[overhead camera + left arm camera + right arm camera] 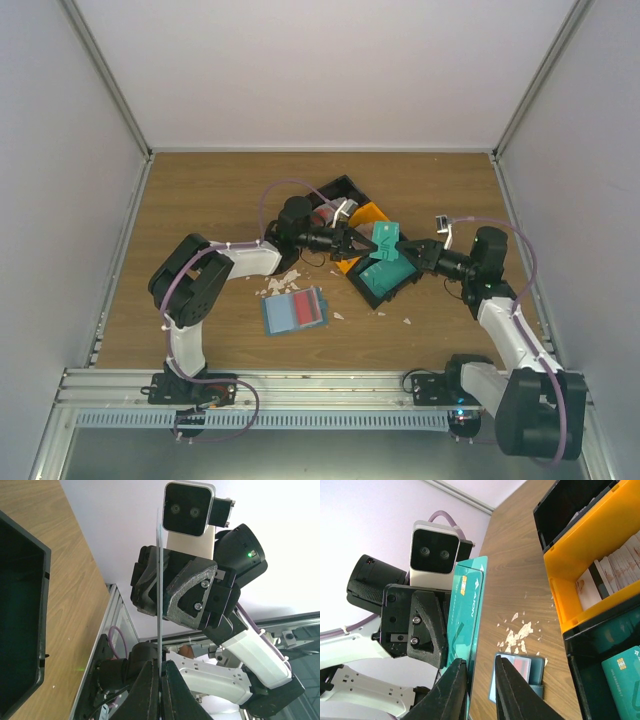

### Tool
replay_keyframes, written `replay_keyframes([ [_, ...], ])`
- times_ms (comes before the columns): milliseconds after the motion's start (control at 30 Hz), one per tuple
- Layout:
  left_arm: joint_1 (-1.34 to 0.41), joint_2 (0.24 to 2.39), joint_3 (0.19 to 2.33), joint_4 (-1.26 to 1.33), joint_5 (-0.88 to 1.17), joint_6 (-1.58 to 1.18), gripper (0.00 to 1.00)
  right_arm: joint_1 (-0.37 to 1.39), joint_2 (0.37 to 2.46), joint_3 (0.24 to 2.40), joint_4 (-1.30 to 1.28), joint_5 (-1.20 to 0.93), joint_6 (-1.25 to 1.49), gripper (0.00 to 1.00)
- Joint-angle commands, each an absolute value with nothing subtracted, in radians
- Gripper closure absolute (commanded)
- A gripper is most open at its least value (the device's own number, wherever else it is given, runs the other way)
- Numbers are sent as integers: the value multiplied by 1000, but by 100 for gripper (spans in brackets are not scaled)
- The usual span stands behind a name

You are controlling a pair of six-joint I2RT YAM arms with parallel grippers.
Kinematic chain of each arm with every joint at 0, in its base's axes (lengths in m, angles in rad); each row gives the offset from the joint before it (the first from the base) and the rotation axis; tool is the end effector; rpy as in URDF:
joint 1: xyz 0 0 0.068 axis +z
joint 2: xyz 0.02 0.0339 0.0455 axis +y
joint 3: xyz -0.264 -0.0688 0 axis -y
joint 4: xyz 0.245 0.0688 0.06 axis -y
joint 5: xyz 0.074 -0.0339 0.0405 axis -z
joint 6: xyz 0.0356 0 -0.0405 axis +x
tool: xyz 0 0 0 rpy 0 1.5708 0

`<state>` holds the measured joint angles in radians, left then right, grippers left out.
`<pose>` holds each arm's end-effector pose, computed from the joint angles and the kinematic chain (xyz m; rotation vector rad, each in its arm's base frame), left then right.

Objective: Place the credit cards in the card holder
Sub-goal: Pick up the credit card from the storage box.

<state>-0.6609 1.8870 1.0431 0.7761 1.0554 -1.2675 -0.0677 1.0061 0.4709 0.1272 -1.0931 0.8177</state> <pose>0.2976 -0.2706 0.2150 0.4292 2.1686 -2.1355 0.2047 0.0178 0.2273 0.1287 2.0602 1.5464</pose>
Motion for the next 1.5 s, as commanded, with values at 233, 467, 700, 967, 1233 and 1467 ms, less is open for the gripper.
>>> replay_keyframes([
  [233, -644, 1830, 1027, 884, 1098, -1255, 100, -77, 973, 446, 109, -1093, 814, 87],
  [467, -652, 1841, 1057, 908, 1127, -1272, 100, -77, 981, 445, 139, -1129, 817, 84],
  [700, -668, 1859, 1069, 907, 1142, -1273, 100, -76, 997, 455, 214, -1180, 860, 78],
  [967, -679, 1884, 1105, 905, 1161, -1282, 100, -66, 1039, 465, 334, -1210, 935, 75],
  [1233, -680, 1893, 1101, 867, 1158, -1266, 100, -44, 1048, 500, 364, -1189, 964, 99],
  [1467, -668, 1898, 1075, 865, 1166, -1284, 95, -49, 1007, 616, 149, -1107, 944, 100],
])
